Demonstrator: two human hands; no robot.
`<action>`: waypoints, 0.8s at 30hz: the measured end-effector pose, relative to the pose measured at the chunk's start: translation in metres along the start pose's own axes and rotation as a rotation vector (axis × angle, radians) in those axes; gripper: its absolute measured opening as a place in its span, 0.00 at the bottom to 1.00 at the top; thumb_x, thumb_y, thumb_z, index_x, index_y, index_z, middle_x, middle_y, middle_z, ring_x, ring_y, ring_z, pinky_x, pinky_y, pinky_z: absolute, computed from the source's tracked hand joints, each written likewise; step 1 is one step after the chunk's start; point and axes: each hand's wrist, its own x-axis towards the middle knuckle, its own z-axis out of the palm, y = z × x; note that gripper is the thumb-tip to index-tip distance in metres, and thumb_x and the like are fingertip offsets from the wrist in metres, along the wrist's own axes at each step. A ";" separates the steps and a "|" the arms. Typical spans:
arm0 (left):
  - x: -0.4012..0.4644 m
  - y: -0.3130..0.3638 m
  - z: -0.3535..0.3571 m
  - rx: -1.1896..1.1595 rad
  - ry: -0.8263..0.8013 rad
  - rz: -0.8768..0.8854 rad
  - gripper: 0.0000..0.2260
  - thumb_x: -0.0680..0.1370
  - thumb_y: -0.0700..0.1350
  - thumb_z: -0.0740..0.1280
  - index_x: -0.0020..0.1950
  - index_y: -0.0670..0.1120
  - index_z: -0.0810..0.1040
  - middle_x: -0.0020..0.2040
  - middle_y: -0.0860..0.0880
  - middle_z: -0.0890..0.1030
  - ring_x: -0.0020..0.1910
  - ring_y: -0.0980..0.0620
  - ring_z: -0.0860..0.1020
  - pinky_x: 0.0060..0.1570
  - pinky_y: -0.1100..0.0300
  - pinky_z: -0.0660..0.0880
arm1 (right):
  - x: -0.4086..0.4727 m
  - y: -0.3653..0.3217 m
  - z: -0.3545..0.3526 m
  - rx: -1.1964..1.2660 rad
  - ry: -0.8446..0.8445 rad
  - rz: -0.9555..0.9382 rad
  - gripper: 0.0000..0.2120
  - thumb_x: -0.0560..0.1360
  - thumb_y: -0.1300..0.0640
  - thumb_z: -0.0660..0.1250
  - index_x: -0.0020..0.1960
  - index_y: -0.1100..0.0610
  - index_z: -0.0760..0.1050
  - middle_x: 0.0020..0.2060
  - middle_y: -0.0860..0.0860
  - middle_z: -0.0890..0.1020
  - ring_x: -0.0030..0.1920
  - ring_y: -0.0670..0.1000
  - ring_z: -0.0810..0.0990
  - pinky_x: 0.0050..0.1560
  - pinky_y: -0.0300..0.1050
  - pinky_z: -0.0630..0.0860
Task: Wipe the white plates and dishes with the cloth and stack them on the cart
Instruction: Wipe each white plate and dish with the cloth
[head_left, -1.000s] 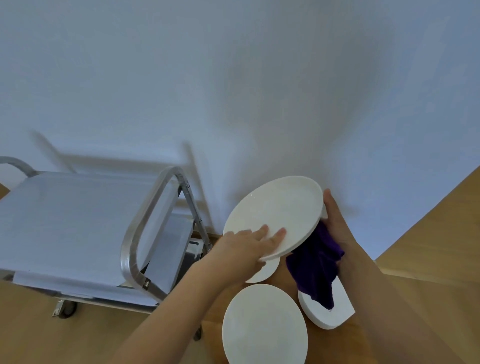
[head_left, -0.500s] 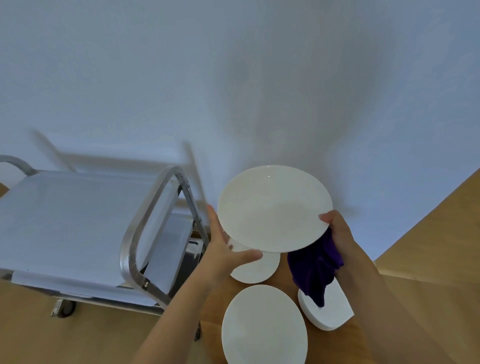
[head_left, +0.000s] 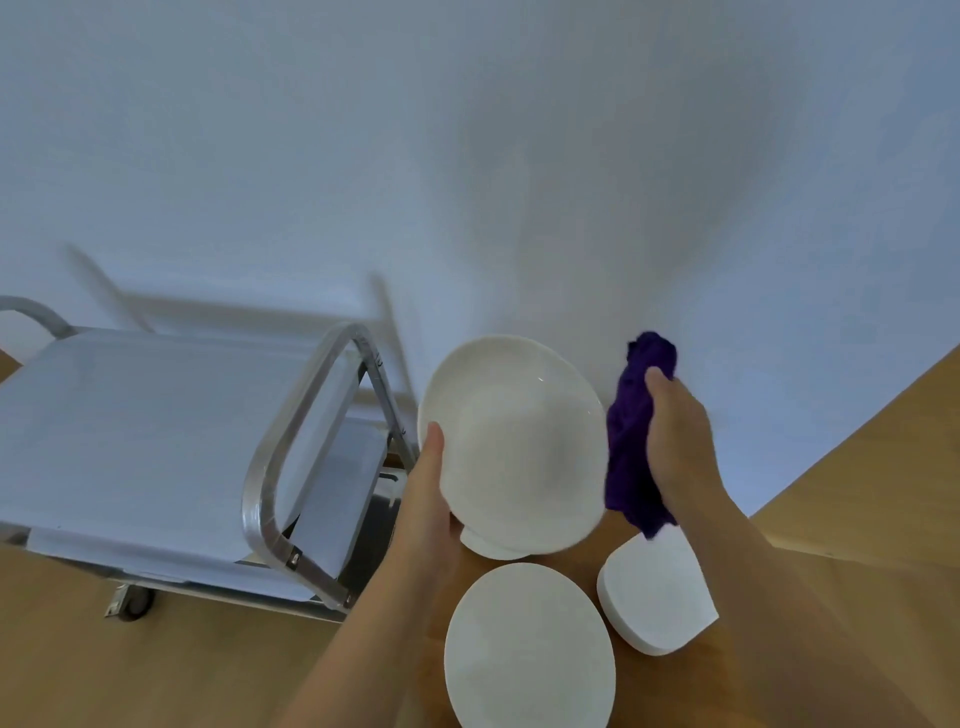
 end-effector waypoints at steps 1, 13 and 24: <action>0.000 -0.003 0.002 0.041 -0.006 -0.006 0.31 0.69 0.67 0.61 0.67 0.53 0.74 0.59 0.45 0.82 0.57 0.43 0.81 0.54 0.46 0.79 | 0.003 -0.004 0.010 -0.068 -0.022 -0.069 0.15 0.75 0.45 0.54 0.40 0.55 0.70 0.34 0.52 0.77 0.35 0.53 0.76 0.37 0.49 0.72; 0.010 -0.015 0.004 -0.065 0.010 -0.075 0.22 0.72 0.60 0.63 0.53 0.43 0.78 0.41 0.45 0.86 0.41 0.50 0.85 0.32 0.60 0.81 | -0.068 0.027 0.082 -0.631 -0.371 -0.777 0.12 0.76 0.59 0.57 0.39 0.59 0.77 0.36 0.52 0.79 0.38 0.51 0.73 0.42 0.43 0.68; -0.013 -0.062 -0.052 0.240 0.014 -0.299 0.27 0.76 0.64 0.55 0.67 0.49 0.73 0.60 0.43 0.81 0.59 0.43 0.79 0.59 0.44 0.76 | -0.037 0.136 0.039 -0.879 -0.405 -0.302 0.11 0.80 0.56 0.55 0.52 0.59 0.75 0.49 0.52 0.76 0.48 0.51 0.71 0.48 0.42 0.69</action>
